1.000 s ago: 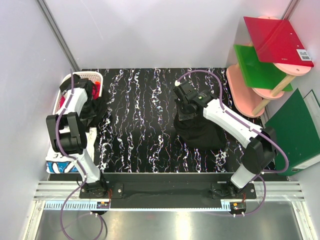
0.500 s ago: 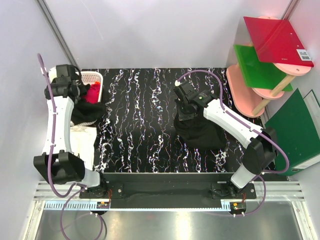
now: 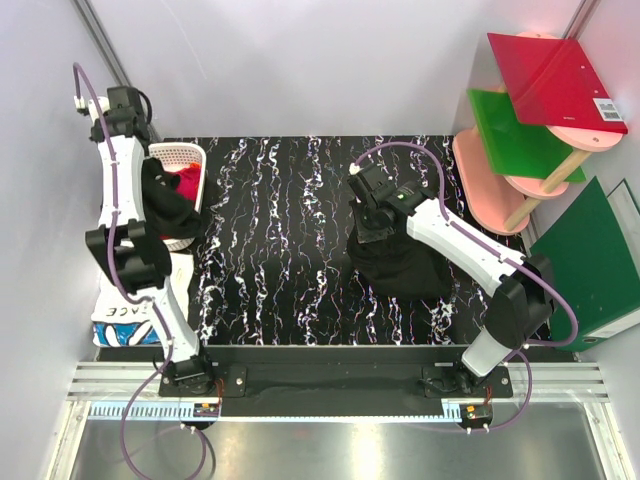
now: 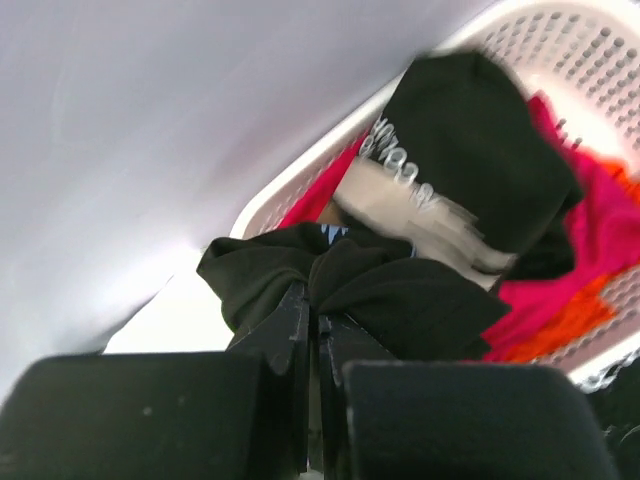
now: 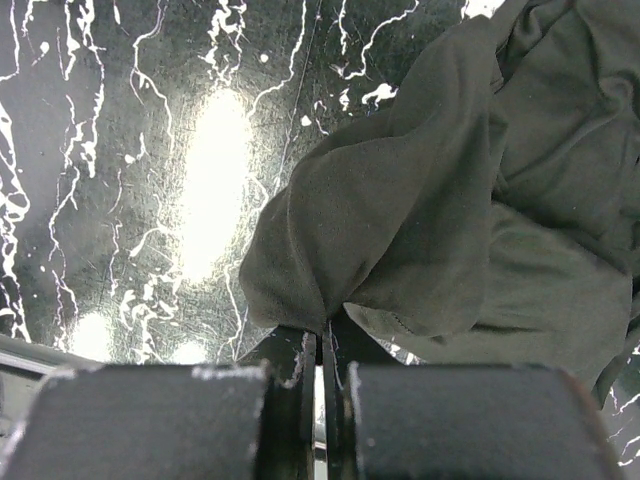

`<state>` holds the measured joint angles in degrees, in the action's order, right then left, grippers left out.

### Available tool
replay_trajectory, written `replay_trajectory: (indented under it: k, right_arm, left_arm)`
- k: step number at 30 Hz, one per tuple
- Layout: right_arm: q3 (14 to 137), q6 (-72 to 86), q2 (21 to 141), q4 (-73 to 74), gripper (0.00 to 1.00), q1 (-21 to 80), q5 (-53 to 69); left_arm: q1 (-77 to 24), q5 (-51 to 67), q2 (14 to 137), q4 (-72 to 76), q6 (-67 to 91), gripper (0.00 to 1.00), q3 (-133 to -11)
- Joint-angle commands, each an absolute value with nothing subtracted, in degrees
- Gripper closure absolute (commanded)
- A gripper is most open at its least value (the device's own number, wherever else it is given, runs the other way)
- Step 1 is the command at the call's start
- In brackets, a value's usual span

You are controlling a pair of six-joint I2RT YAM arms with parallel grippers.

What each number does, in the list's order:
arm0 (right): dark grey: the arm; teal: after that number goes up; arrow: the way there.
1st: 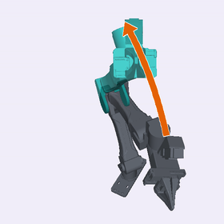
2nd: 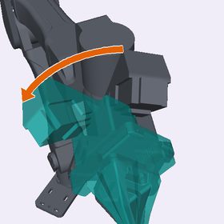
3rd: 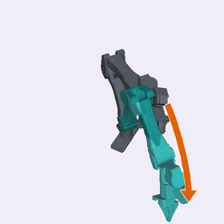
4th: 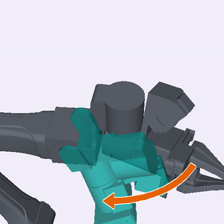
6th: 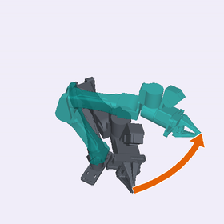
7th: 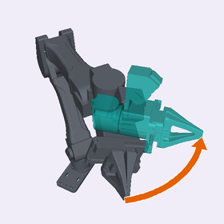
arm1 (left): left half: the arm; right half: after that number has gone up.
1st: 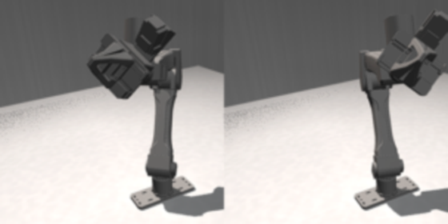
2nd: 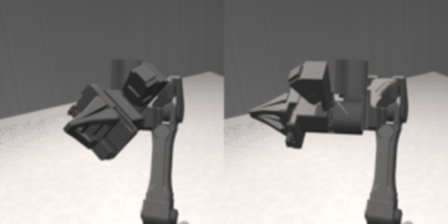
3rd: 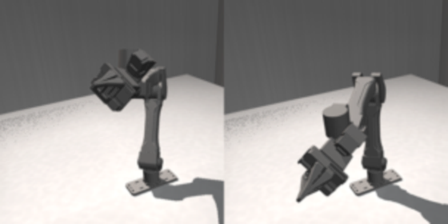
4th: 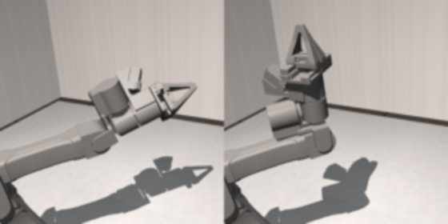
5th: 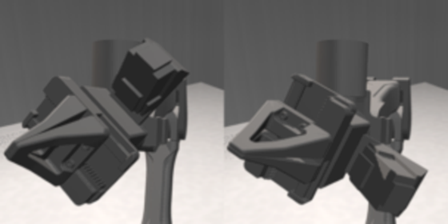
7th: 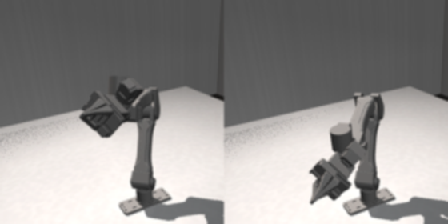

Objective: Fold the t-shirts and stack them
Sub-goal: Move the tshirt to the center of the board

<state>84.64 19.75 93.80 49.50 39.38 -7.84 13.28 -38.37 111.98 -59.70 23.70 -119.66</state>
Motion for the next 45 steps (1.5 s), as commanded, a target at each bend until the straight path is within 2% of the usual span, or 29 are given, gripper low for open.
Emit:
replay_trajectory:
  k: [1, 6, 7, 9, 10, 14, 19, 22, 24, 28, 29, 31, 35, 38, 42, 45]
  right_arm:
    - [84.5, 19.9, 91.9, 48.7, 1.00, 39.5, -7.6]
    - [84.9, 19.8, 92.2, 49.0, 1.00, 39.5, -8.1]
    - [85.0, 19.8, 92.3, 49.0, 1.00, 39.5, -8.3]
    - [85.3, 19.7, 92.4, 49.0, 1.00, 39.6, -8.5]
    - [85.4, 19.7, 92.5, 49.0, 1.00, 39.6, -8.8]
    - [86.6, 19.5, 93.2, 49.1, 1.00, 39.5, -9.7]
    - [92.4, 16.5, 96.7, 46.9, 1.00, 39.5, -13.5]
    - [102.8, 13.8, 103.8, 45.8, 1.00, 39.5, -13.4]
    - [113.9, 12.8, 110.0, 46.2, 1.00, 39.5, -10.8]
    - [135.0, 13.1, 120.7, 50.5, 1.00, 39.6, -6.8]
    - [144.6, 13.2, 122.9, 53.8, 1.00, 39.6, -5.6]
    - [151.4, 14.1, 126.6, 54.2, 1.00, 39.7, -0.2]
    - [151.5, 14.1, 123.8, 51.7, 1.00, 43.5, 8.8]
    - [152.0, 12.8, 120.8, 50.6, 1.00, 48.2, 10.7]
    - [157.7, 10.1, 118.0, 49.3, 1.00, 52.9, 8.3]
    - [157.9, 9.4, 115.1, 49.5, 1.00, 53.0, 1.0]
  left_arm:
    - [13.4, -36.4, 117.0, -59.9, 21.5, 1.00, -131.3]
    - [14.0, -33.7, 120.8, -61.4, 22.0, 1.00, -125.8]
    - [14.2, -32.7, 121.3, -62.2, 22.6, 0.61, -124.7]
    - [14.4, -31.2, 121.1, -64.4, 24.3, 0.31, -120.5]
    - [14.3, -30.7, 118.5, -64.4, 25.4, 0.02, -115.7]
    - [14.2, -27.3, 104.8, -56.6, 26.9, 0.01, -102.2]
    - [11.6, -27.0, 89.9, -55.5, 26.8, 0.01, -99.1]
    - [8.9, -26.6, 83.4, -55.4, 27.2, 0.01, -98.2]
    - [7.3, -28.0, 79.6, -55.5, 27.4, 0.01, -97.5]
    - [7.0, -28.6, 77.6, -58.4, 27.8, 0.01, -97.5]
    - [6.9, -28.0, 77.3, -58.9, 28.6, 0.01, -97.3]
    - [6.2, -23.7, 76.0, -58.8, 29.2, 0.01, -95.0]
    - [4.2, -16.5, 76.0, -58.8, 29.7, 0.01, -89.0]
    - [2.8, -14.5, 77.2, -58.9, 29.4, 0.01, -85.7]
    - [0.4, -13.6, 79.7, -59.2, 28.0, 0.01, -85.3]
    - [-2.6, -13.6, 82.5, -59.4, 27.2, 0.01, -87.2]
